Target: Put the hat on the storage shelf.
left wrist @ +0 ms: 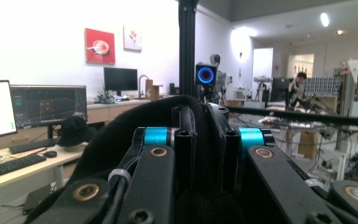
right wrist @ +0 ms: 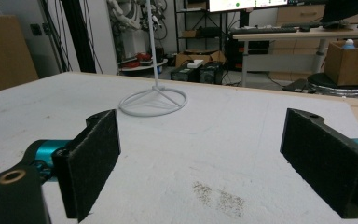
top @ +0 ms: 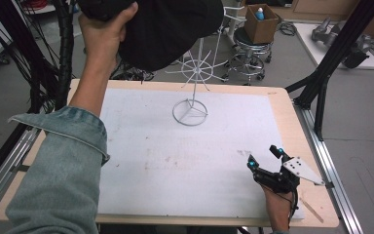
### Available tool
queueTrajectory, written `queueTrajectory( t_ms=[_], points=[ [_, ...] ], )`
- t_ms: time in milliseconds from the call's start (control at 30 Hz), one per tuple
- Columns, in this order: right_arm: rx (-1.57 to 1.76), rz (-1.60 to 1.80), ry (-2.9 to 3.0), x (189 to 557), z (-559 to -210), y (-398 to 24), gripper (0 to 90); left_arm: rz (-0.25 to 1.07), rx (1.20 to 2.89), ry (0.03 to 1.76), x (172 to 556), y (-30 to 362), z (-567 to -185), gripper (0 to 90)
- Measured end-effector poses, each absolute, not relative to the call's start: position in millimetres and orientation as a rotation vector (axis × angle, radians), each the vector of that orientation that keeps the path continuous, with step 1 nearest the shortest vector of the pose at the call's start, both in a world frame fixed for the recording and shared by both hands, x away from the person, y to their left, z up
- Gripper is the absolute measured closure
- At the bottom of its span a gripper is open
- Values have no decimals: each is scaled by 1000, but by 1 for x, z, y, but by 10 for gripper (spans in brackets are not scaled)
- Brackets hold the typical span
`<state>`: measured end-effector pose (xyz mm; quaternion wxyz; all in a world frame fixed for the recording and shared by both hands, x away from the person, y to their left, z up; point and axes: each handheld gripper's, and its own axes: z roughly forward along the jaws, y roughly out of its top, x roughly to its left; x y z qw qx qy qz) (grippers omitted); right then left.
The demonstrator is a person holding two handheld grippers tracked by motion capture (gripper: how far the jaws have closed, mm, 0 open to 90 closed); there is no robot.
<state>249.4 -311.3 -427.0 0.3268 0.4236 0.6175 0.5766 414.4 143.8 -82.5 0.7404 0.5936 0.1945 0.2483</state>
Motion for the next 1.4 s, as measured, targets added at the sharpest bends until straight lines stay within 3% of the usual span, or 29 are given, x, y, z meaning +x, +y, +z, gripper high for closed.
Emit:
queueTrajectory(
  t_ms=[1233,1400],
  points=[
    [1092,1504,1644,252,-428,-304,111,556,1686,501,416,151,-122,770],
    [1092,1503,1646,251,-427,-304,111,542,1666,512,417,151,-128,761]
  ],
)
